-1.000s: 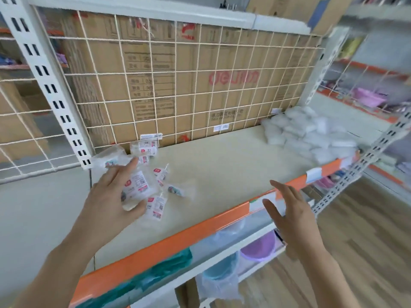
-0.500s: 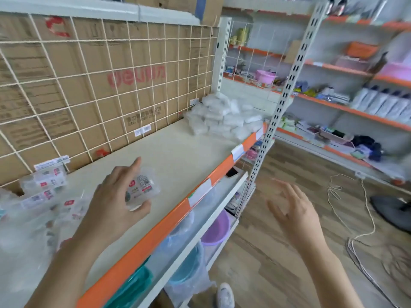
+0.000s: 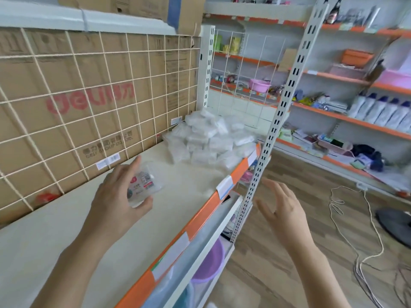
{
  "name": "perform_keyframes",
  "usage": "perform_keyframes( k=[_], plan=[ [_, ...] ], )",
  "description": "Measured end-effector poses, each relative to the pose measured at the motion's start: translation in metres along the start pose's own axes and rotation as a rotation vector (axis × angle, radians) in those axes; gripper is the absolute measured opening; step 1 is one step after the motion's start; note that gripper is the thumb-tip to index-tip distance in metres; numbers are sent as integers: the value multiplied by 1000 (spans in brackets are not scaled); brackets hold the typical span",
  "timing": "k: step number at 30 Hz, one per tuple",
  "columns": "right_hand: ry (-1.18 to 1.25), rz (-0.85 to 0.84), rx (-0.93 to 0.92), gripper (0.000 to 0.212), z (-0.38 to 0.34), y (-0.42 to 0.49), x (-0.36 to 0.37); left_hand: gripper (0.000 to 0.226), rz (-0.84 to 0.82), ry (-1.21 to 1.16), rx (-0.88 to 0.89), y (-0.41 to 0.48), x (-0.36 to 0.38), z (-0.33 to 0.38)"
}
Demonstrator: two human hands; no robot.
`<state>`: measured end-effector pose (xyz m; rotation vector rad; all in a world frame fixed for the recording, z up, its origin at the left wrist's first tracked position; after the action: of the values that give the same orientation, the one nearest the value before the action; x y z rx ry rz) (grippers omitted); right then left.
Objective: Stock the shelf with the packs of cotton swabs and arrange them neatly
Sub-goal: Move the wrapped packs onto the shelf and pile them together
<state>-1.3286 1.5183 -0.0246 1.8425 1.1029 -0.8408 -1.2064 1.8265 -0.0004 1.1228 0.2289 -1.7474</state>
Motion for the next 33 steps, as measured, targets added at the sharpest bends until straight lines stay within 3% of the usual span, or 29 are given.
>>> perform_keyframes(
  k=[9,17,23,33],
  plan=[
    [43,-38,-70,44,57,136,10,79,6,-30,-60,135,56,-2],
    [68,-93,-148,49,98,230,28,73,-97,-137,-142,252,118,-4],
    [94,-122,-165,55,111,267,42,74,-172,-30,-230,321,148,-30],
    [114,-156,-183,53,117,278,49,51,-250,148,-182,367,173,-33]
  ],
)
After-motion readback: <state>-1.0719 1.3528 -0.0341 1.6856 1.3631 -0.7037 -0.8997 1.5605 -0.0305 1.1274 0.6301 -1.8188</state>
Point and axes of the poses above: each hand's wrist, its own y-axis towards the middle knuckle, its own x-axis out of the palm, z = x × y, the point moved 7 cm from there along y, towards the middle knuckle, and after that the axes turned 13 degrees about -z, right-handed, at the moved point
